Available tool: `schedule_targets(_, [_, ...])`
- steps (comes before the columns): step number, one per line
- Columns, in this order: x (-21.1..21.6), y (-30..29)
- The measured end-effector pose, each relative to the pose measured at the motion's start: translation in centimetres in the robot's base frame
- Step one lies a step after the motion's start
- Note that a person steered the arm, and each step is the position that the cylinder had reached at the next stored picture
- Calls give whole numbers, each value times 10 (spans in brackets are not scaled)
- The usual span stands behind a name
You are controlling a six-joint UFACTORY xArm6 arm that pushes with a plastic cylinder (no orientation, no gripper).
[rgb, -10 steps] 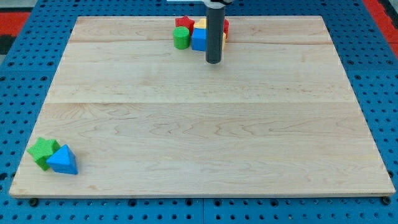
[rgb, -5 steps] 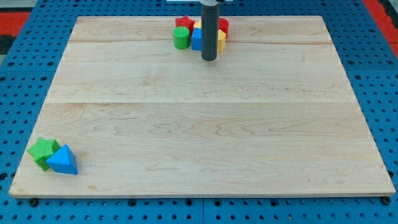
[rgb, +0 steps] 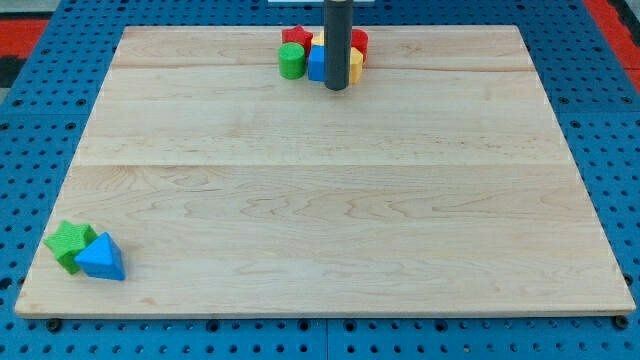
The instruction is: Move your hand to the bottom of the blue cube
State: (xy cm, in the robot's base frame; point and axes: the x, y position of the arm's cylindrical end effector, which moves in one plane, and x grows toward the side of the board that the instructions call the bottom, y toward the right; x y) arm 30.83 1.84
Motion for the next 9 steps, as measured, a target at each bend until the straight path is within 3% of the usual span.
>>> schedule_targets(4, [-8, 3])
schedule_targets(9, [-2, -34])
